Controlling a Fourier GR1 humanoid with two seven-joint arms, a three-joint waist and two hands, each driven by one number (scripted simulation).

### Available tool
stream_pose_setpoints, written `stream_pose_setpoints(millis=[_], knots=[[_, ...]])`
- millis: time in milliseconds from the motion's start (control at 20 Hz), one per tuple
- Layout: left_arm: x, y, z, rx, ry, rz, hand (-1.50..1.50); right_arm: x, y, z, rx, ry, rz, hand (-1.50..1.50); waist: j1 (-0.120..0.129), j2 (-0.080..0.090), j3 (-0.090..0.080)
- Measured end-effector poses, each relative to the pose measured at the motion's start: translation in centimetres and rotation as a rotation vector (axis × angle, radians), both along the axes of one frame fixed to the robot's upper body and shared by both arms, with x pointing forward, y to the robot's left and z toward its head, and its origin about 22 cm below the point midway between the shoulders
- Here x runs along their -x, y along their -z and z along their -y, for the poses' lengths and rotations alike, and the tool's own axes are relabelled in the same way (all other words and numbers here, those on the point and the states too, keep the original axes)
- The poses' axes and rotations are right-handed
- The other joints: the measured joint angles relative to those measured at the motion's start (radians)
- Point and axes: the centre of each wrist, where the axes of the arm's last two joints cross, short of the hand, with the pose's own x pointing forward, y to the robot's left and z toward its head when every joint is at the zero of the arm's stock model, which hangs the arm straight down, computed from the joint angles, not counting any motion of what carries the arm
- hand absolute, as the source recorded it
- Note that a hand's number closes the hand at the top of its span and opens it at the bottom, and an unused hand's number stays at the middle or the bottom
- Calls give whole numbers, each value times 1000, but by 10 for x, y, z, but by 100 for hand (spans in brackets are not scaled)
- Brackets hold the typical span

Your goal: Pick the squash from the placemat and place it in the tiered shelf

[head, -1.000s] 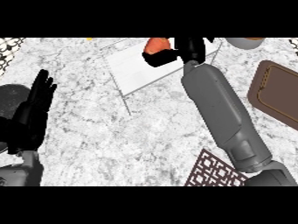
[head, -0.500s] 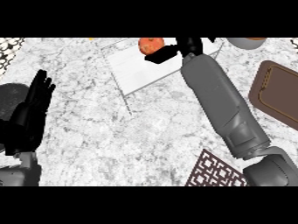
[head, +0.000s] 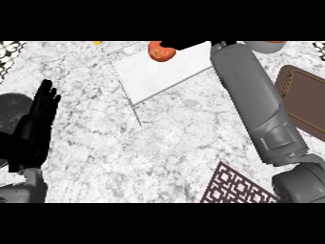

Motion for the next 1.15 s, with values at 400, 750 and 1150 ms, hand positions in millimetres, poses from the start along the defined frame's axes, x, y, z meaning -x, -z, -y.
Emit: stream_pose_setpoints(millis=[400,750,1150], knots=[[4,2,-12,0,-18,-3,0,-6,-25,79,-102,163,-43,-150,-19,-7,0],[10,1,-10,5,-23,-7,0,10,-26,172,-116,194,-82,-150,-25,-9,0],[8,-4,-8,2,-13,-6,0,38,-32,248,-133,155,-91,-150,-17,-6,0]])
